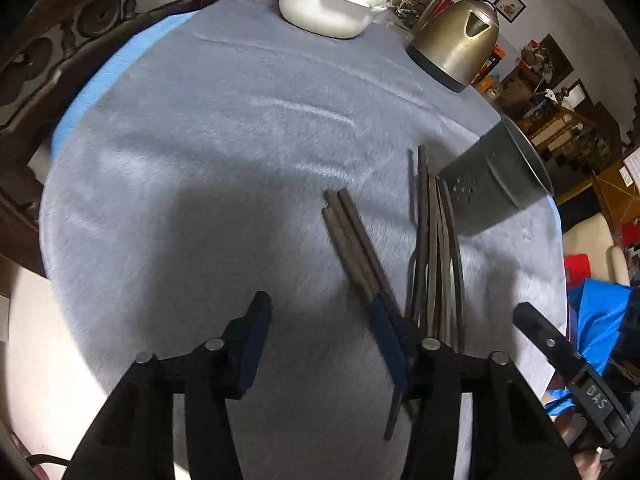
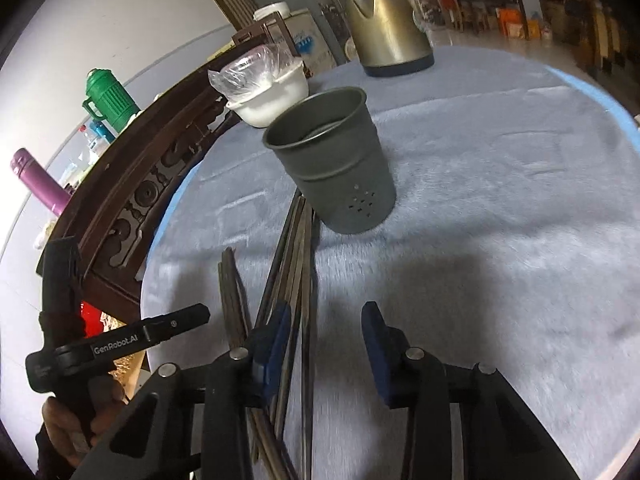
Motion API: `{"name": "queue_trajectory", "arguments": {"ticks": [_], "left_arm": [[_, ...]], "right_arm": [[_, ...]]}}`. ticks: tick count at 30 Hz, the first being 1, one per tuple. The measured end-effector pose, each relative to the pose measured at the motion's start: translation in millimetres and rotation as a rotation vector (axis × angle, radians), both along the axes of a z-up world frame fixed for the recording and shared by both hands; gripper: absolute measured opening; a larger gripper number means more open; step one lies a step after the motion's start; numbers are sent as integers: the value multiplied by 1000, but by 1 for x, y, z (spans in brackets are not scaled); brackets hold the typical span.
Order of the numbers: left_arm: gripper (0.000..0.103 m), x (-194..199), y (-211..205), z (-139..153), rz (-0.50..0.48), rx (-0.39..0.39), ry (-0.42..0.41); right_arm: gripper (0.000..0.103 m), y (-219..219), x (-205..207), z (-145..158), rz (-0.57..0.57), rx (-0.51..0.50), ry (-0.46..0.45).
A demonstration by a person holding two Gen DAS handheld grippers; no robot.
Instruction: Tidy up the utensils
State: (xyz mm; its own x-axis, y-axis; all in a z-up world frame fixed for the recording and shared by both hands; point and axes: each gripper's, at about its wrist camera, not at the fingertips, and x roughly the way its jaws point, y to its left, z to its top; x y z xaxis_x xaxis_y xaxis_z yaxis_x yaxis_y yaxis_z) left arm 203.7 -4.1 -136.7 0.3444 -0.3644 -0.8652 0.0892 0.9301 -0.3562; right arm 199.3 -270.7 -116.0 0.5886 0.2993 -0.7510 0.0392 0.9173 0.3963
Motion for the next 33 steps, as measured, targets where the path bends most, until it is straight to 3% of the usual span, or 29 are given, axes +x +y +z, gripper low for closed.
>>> {"name": "queue_trajectory", "arguments": {"ticks": [7,9,14,16,22,30,33], "left_arm": [[27,19,-8,-4,-18,-35,19],[18,22,-10,-4,-34,-57,17],[10,30,-14,-3,-62,-85,-3],[9,30,-14,-2,-83,-108,-16],[9,32,-18,0,-138,-137,-57],[9,29,-9,-2,-89,-82,-23],[13,28,-8,-5,-82,-48,-6]], "right_arm": [[36,8,42,-12,52,52,44],[28,12,50,-15,56,56,45],[15,25,62,-29,70,37,88],[8,26,59,-29,72,34,75],[8,27,46,-17,105,37,31],[8,10,27,-8,77,26,19],[8,9,31,-15,66,5,70]]}}
